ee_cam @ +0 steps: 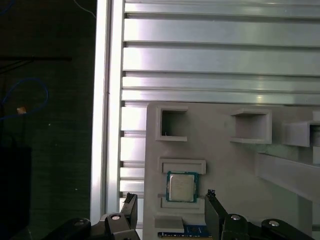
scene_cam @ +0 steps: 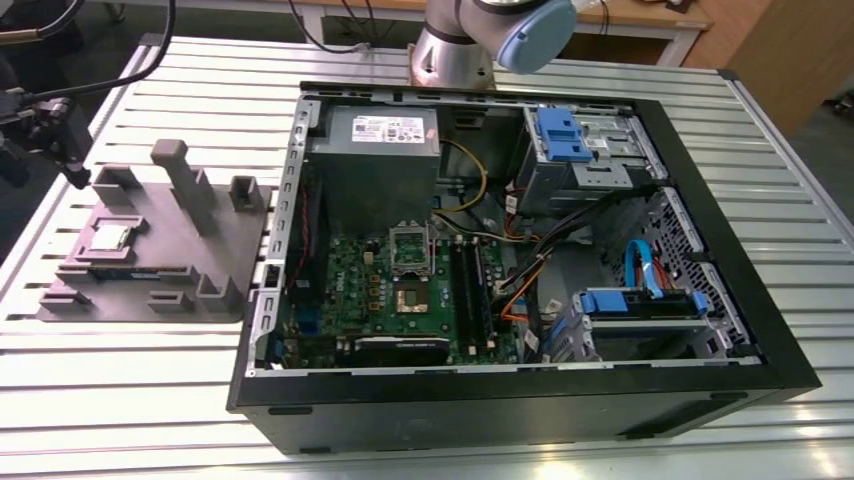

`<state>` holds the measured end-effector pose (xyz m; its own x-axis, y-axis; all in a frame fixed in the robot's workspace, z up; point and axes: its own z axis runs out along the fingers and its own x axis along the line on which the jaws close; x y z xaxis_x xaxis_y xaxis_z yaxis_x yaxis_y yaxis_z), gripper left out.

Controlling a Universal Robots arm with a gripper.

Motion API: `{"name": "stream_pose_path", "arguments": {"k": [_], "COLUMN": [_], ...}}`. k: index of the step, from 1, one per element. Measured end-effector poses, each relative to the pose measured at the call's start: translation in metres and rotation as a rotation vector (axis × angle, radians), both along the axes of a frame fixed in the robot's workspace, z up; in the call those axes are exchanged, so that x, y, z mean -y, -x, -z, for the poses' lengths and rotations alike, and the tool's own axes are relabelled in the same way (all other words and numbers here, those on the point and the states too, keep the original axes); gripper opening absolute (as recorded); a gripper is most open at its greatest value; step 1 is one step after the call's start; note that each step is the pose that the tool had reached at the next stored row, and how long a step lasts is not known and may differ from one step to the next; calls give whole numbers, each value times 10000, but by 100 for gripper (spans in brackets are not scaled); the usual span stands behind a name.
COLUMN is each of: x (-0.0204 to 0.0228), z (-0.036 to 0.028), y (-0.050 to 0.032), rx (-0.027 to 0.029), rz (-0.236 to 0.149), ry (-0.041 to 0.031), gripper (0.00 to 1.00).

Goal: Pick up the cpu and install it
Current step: 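Pick up the cpu and move it towards the insertion slot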

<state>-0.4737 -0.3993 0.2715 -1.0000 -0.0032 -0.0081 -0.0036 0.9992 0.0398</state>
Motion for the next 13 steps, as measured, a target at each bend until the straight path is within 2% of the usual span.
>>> {"name": "stream_pose_path", "arguments": {"k": [3,7,13], "x": [0,0,0], "z": [15,85,195], "y": [0,-2,-93], "rx": [4,1,1], "rz": [0,-8,-16], "ry": [-2,3,4], "gripper": [65,65,65]}}
